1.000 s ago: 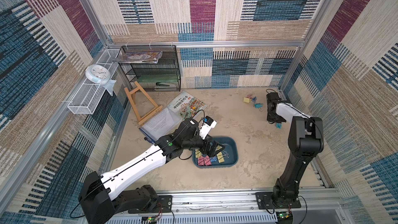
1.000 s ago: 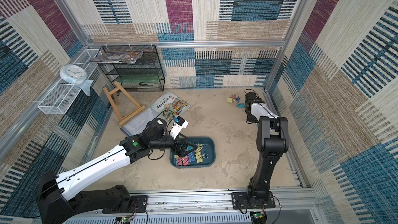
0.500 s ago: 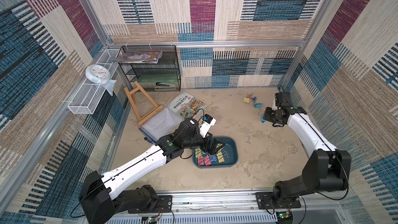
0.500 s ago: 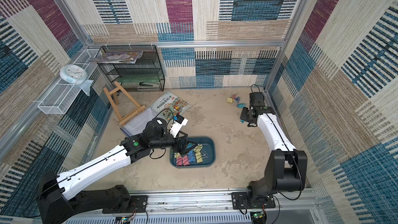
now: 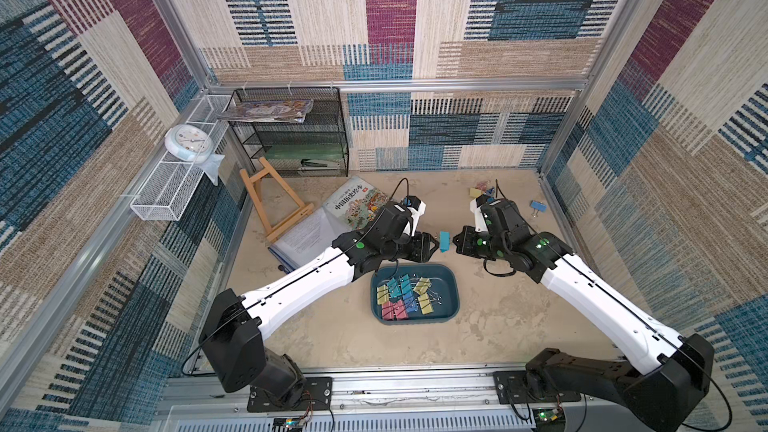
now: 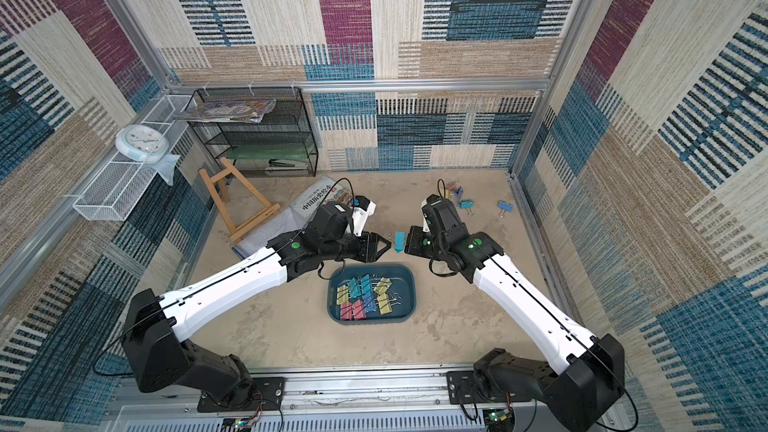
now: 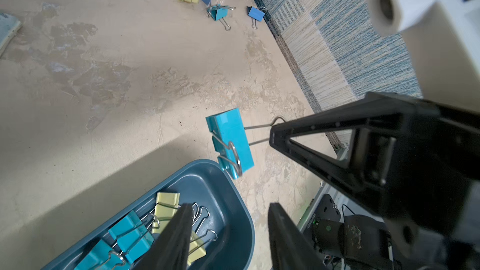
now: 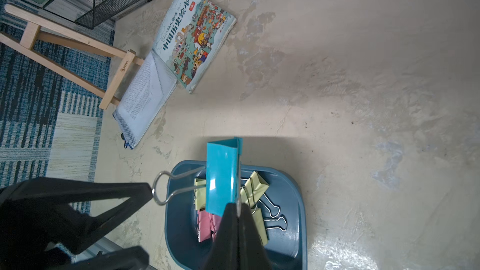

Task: Put the binder clips in the storage box
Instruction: Pick up the binder clip at the center of the board.

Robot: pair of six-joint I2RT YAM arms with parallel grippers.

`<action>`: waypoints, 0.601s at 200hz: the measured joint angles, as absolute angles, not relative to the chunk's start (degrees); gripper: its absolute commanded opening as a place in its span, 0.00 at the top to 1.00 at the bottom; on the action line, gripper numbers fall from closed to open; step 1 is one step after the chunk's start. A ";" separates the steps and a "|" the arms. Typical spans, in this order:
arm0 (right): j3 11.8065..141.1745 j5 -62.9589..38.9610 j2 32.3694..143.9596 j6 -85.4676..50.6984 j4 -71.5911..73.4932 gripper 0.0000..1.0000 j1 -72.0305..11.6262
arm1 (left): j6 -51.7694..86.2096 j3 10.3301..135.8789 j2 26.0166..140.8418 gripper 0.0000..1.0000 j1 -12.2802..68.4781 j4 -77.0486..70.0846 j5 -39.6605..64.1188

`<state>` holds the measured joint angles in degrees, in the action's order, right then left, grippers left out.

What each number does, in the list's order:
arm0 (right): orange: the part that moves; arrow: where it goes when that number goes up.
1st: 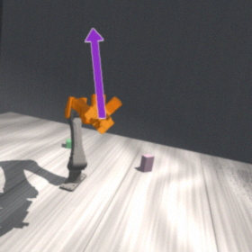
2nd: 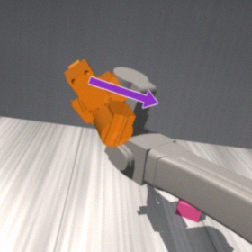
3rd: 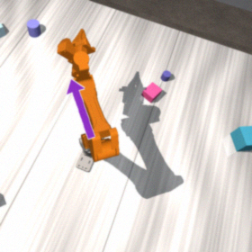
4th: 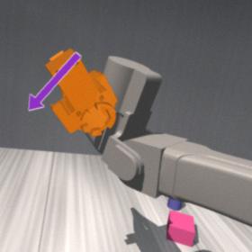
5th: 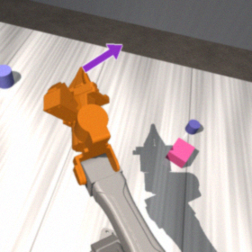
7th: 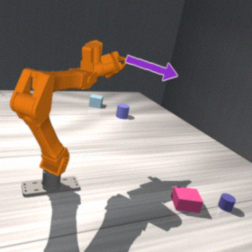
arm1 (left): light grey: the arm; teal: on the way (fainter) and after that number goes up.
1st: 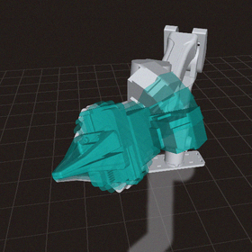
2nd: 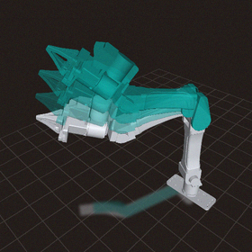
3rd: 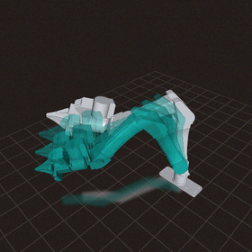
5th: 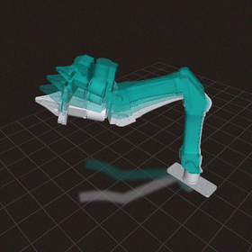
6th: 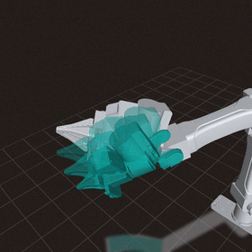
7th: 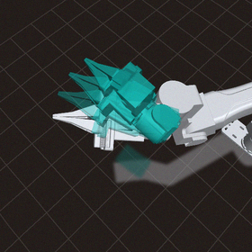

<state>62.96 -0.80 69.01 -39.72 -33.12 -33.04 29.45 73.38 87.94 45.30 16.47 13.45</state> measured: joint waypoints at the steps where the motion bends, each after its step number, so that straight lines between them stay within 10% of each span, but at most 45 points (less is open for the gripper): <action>1: 62.92 -0.47 69.04 -39.81 -33.17 1.00 -33.23 | 29.43 73.47 88.03 0.48 45.34 16.45 13.54; 64: 62.13 2.11 69.19 -42.35 -33.58 1.00 -38.00 | 28.62 75.83 91.35 0.96 46.63 19.42 8.32; 120: 60.05 3.33 67.72 -43.88 -32.49 1.00 -39.94 | 29.78 76.95 91.85 1.00 47.31 21.80 5.52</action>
<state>60.05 3.33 67.72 -43.88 -32.49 -39.94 29.78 76.95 91.85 47.31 21.80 5.52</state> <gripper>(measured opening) 0.069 0.070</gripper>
